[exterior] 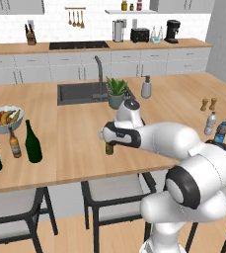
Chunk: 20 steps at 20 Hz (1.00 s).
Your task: Move the plastic bottles in the middle to the plastics group, and the glass bottles in the middle to the glass group.
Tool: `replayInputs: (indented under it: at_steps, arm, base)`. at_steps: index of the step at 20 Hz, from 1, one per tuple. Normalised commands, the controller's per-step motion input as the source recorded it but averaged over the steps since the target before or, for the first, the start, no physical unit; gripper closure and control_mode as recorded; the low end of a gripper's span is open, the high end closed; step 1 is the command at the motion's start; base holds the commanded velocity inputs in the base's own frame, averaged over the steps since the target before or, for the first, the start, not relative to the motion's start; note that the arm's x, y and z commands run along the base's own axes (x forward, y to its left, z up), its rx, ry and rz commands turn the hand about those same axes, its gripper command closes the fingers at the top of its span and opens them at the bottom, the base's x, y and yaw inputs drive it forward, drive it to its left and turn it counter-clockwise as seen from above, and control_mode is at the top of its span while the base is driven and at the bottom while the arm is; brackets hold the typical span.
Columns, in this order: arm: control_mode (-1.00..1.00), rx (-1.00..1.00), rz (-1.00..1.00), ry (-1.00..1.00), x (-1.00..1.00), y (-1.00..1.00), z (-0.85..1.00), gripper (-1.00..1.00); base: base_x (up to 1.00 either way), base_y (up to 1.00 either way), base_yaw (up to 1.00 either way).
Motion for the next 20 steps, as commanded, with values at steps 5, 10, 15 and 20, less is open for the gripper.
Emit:
replayInputs:
  at_steps: [5, 10, 15, 20]
  arm:
    - [-1.00, -0.01, 0.00, 0.00, 0.19, 0.03, -0.04, -1.00]
    - [-1.00, -0.04, -0.01, 0.00, 0.18, 0.00, -0.07, -1.00]
    - [-1.00, -0.02, -0.01, 0.00, 0.10, 0.00, -0.15, -1.00]
    - [-1.00, 0.00, 0.00, 0.00, 0.05, 0.07, -0.20, -1.00]
  base:
    - [0.00, 0.00, 0.00]
    - [0.00, 0.00, 0.00]
    - [0.00, 0.00, 0.00]
    - [0.00, 0.00, 0.00]
